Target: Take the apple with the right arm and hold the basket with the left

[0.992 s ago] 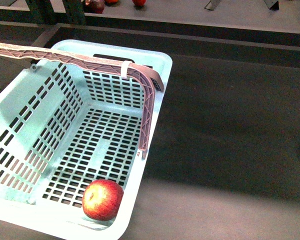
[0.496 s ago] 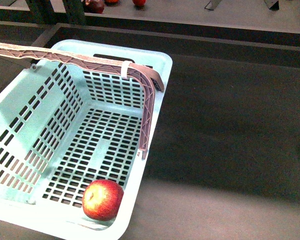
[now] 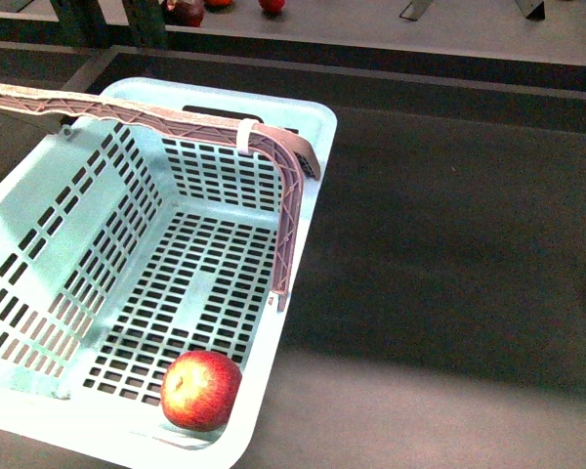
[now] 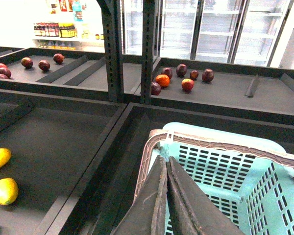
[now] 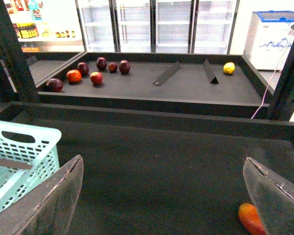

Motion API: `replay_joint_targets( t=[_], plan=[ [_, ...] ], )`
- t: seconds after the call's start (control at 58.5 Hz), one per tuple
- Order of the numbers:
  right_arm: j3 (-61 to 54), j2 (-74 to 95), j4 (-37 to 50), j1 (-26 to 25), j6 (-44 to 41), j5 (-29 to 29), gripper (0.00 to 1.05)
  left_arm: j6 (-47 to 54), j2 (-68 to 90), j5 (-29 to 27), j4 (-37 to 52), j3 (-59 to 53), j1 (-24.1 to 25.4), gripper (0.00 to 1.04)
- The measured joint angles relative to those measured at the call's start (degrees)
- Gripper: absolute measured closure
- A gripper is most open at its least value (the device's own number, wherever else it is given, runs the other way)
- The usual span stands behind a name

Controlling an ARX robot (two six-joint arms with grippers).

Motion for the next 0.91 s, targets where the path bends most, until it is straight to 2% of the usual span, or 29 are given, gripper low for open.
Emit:
replay_joint_targets(
  t=[0.222,0.718,0.735,0.906],
  plan=[
    [0.0,0.0,0.0,0.0,0.0,0.0,0.09,0.0,0.0,0.02,0.0,0.0,0.0,1.01],
    [0.0,0.0,0.0,0.0,0.0,0.0,0.09,0.0,0.0,0.02,0.0,0.0,0.0,0.08],
    [0.0,0.0,0.0,0.0,0.0,0.0,0.09,0.0,0.0,0.0,0.0,0.0,0.0,0.05],
    [0.0,0.0,0.0,0.0,0.0,0.0,0.09,0.11,0.0,0.02,0.0,0.0,0.0,0.07]
  ],
)
